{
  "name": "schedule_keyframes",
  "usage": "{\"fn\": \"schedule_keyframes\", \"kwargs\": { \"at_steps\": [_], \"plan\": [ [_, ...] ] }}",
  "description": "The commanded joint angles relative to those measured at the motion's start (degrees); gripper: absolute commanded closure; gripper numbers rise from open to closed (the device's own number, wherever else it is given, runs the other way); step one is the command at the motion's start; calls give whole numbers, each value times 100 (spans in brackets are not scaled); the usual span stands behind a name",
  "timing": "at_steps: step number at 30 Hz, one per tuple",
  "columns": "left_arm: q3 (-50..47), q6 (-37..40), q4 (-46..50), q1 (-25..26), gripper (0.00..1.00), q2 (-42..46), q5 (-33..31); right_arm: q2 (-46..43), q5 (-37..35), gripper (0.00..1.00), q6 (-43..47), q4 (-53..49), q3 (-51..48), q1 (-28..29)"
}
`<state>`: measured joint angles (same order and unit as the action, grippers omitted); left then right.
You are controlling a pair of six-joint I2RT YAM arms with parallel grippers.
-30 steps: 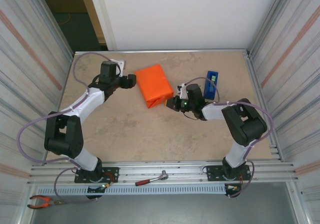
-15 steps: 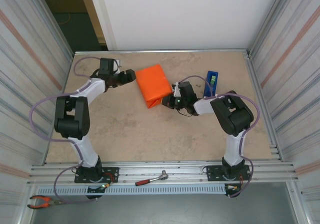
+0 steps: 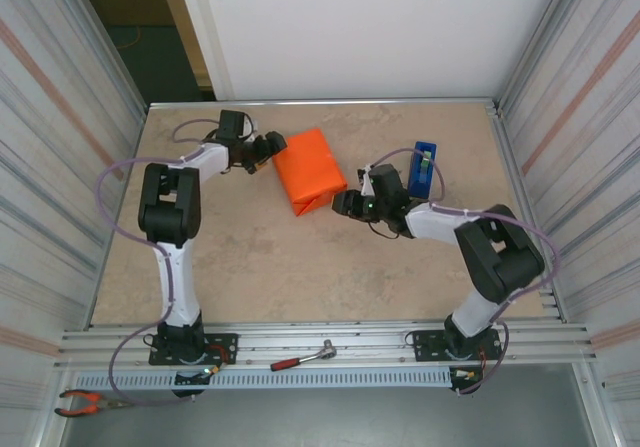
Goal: Wrap the gift box in paper
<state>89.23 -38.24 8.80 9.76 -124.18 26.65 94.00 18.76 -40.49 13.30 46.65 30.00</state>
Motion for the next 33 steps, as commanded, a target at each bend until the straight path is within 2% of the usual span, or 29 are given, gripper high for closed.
{"fn": "schedule_keyframes", "kwargs": {
  "at_steps": [1,3,6,9,12,16,19,26,30,33],
  "plan": [
    [417,-303,43,65,22,-291,385,-412,-1094,38,523,-1224,235,24],
    [568,-300,75,96,30,-420,514,-581,-1515,29,608,-1521,288,-2],
    [663,-248,-14,138,55,-493,655,-845,-1828,16,552,-1702,248,-147],
    [721,-122,-173,173,74,-477,776,-1097,-1753,3,366,-1663,110,-391],
    [798,104,-342,203,88,-321,875,-1331,-1540,2,176,-1533,-29,-676],
    [680,416,-804,334,100,152,971,-1499,-964,2,-105,-1413,-128,-1126],
    [237,625,-1476,499,100,771,1011,-1588,-875,2,-108,-1519,-56,-1266],
    [-1749,1456,-3300,1122,98,2332,719,-1790,-795,2,50,-1795,177,-1358],
    [-2706,1956,-3772,1392,92,2960,586,-2013,-844,2,64,-1890,152,-1400],
    [-3326,2252,-3939,1526,92,3317,402,-2199,-769,2,83,-1918,64,-1410]
  ]
}}
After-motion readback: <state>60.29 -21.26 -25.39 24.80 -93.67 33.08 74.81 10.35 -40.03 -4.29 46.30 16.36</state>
